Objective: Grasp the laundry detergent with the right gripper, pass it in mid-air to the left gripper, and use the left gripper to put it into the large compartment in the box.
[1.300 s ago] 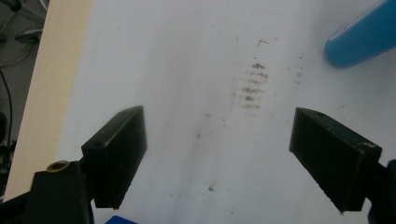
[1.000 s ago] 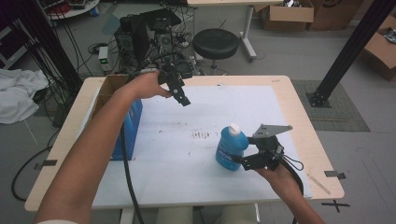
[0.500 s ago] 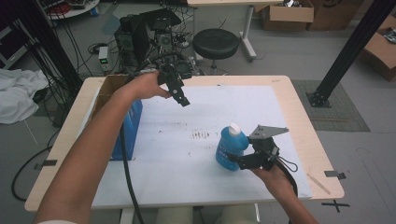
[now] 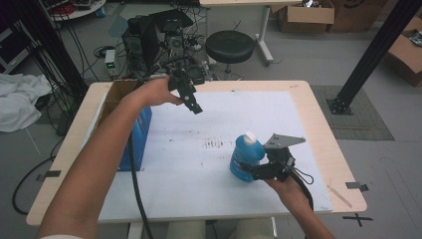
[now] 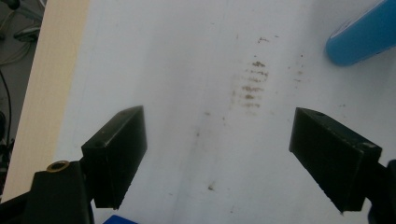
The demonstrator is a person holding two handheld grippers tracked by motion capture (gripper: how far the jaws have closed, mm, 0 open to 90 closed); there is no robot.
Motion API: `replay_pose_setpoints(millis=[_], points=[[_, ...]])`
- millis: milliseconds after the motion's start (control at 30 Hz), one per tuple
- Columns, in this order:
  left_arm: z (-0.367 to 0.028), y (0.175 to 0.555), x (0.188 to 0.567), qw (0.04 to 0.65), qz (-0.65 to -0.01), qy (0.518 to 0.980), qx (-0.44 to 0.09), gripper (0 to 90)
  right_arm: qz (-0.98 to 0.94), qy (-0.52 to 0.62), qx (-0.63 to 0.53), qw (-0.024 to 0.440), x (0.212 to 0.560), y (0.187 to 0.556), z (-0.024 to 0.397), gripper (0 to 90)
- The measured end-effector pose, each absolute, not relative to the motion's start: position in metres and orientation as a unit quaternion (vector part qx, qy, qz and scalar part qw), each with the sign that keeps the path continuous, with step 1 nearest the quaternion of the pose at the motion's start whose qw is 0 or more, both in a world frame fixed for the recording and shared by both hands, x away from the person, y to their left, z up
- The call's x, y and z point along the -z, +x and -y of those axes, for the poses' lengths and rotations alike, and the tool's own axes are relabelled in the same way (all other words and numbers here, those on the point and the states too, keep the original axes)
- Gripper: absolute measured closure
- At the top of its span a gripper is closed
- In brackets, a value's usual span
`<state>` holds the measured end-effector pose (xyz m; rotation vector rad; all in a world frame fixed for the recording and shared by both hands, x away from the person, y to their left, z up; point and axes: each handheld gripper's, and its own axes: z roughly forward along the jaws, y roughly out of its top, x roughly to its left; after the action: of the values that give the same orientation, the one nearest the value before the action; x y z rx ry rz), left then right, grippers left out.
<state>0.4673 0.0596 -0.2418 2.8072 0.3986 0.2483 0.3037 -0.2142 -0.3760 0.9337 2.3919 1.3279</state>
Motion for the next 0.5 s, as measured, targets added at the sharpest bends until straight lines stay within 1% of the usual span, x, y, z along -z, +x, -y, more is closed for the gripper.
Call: replay_pose_setpoints(millis=[500], points=[[-0.0608, 0.4674, 0.2415, 0.143, -0.138, 0.976, -0.085, 19.6, -0.819, 0.322, -0.459, 0.124, 0.3761, 0.3044, 0.2142, 20.5]])
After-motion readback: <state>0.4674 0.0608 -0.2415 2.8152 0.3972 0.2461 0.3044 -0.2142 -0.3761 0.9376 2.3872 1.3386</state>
